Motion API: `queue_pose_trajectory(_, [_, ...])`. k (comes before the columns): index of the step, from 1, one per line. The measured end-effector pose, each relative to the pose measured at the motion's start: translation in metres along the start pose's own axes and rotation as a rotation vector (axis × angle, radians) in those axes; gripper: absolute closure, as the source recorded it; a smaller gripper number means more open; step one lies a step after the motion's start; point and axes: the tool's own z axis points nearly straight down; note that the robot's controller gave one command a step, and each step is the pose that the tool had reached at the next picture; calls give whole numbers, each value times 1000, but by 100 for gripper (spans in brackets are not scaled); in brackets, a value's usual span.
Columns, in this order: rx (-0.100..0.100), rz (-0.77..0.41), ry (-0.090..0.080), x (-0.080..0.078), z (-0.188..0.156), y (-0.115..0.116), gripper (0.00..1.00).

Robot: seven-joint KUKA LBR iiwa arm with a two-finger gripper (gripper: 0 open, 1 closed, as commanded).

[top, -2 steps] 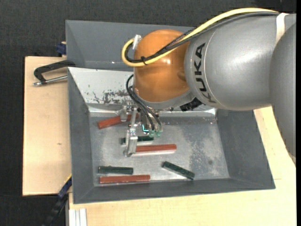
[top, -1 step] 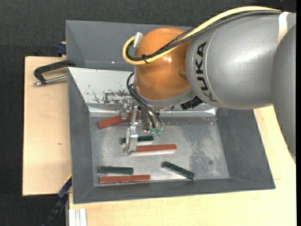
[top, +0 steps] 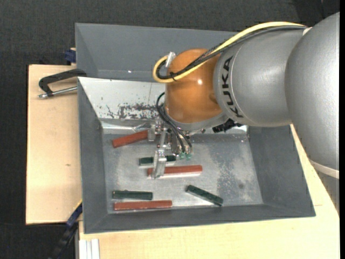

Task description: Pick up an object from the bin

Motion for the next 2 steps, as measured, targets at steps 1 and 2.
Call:
queue_pose_trajectory(1, [1,-129,2,-6,-7,-45,0])
queue_pose_trajectory(2, [2,75,3,-11,6,-47,0])
